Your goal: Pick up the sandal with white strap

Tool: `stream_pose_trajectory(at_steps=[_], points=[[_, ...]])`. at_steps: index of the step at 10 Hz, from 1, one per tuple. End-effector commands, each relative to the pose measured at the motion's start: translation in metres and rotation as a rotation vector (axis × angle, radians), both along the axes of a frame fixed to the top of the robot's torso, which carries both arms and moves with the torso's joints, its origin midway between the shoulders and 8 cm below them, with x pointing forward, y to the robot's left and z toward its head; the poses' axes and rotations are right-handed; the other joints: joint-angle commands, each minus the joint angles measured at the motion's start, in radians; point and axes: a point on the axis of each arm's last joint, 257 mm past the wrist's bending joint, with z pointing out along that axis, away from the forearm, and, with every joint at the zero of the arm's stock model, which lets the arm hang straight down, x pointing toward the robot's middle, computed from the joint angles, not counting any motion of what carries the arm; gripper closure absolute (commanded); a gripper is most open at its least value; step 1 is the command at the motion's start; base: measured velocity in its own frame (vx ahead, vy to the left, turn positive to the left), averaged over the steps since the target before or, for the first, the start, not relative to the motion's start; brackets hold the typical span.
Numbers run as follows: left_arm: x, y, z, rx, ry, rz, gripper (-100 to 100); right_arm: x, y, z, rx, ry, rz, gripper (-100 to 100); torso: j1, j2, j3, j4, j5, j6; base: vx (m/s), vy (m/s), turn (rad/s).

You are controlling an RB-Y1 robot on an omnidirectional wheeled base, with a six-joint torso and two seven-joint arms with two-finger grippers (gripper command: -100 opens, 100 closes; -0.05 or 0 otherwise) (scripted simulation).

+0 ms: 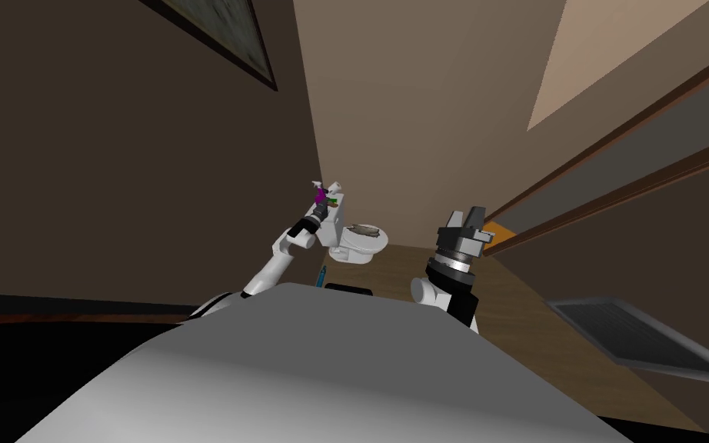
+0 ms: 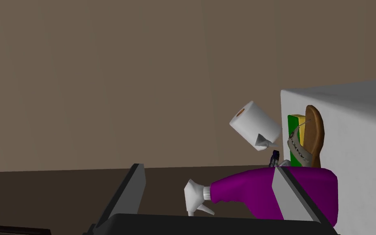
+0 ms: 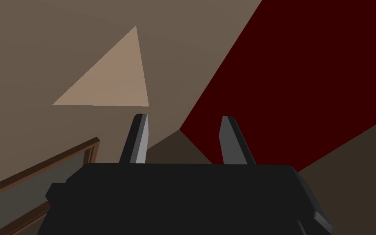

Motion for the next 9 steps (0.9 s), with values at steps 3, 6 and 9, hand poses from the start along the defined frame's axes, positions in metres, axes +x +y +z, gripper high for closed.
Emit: stream_pose_trajectory(at_steps=[3, 6, 9], points=[[0.023, 0.002, -0.015, 0.035, 0.086, 0.001, -100, 0.000, 0.000, 0.000, 0.000, 0.000, 0.000, 0, 0.001, -0.002, -0.001, -0.001, 0.000, 0.000, -0.056, -0.004, -0.025], [0.049, 0.010, -0.031, 0.083, 0.180, 0.007, -100, 0.000, 0.000, 0.000, 0.000, 0.000, 0.000, 0, 0.000, -0.002, -0.001, -0.001, 0.000, 0.000, -0.062, -0.021, -0.041], [0.065, 0.018, -0.043, 0.112, 0.257, 0.022, -100, 0.000, 0.000, 0.000, 0.000, 0.000, 0.000, 0, 0.000, -0.004, -0.002, -0.001, 0.000, 0.000, -0.036, -0.018, -0.024]])
